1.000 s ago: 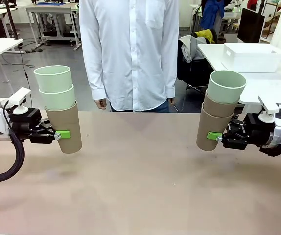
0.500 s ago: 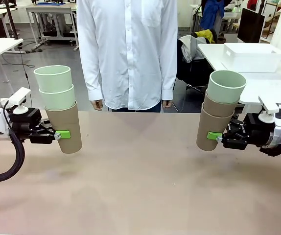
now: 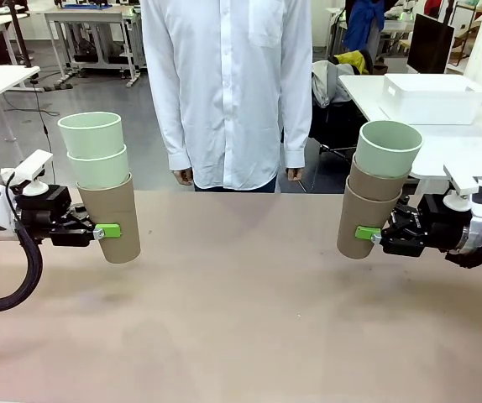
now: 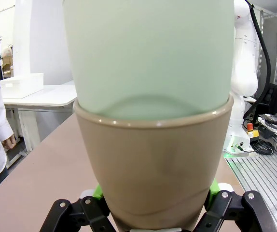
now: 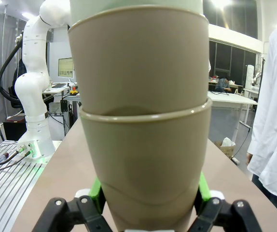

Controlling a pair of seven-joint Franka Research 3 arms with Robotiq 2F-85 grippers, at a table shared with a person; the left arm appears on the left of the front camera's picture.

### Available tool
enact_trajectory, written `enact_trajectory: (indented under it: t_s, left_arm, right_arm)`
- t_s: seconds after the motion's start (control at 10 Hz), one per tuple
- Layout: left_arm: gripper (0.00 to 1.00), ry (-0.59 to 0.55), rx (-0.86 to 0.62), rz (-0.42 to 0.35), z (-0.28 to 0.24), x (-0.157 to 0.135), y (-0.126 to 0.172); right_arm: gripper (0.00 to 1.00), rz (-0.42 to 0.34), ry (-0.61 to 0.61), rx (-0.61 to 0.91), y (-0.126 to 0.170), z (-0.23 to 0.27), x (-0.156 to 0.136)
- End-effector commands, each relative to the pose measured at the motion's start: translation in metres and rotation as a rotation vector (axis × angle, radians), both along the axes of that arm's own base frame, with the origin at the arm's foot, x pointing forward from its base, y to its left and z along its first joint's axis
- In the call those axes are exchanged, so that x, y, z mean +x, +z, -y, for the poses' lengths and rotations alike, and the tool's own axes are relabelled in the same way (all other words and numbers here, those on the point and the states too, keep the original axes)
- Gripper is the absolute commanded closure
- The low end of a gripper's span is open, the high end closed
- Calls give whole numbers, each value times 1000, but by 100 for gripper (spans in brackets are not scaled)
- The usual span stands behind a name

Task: Stack the cups and store them in the basket.
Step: Place the stack of Reusable plastic cups into the Pantry Basket.

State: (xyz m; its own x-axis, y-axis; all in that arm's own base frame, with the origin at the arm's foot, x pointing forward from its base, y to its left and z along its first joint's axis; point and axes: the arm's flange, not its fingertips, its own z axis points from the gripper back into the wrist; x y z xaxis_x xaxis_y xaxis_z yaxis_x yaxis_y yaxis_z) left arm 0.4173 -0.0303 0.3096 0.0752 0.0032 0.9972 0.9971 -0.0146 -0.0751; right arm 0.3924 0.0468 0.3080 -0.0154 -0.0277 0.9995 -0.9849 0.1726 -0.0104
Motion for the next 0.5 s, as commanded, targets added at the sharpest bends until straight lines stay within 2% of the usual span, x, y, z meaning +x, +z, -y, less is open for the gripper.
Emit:
enact_trajectory:
  t_s: [0.0,0.4]
  left_arm:
    - [15,-3,-6,8,0,1,5]
    - [15,-3,-6,8,0,1,5]
  right_arm:
    - [13,13,-1,8,4,0,0]
    - [13,13,-1,8,4,0,0]
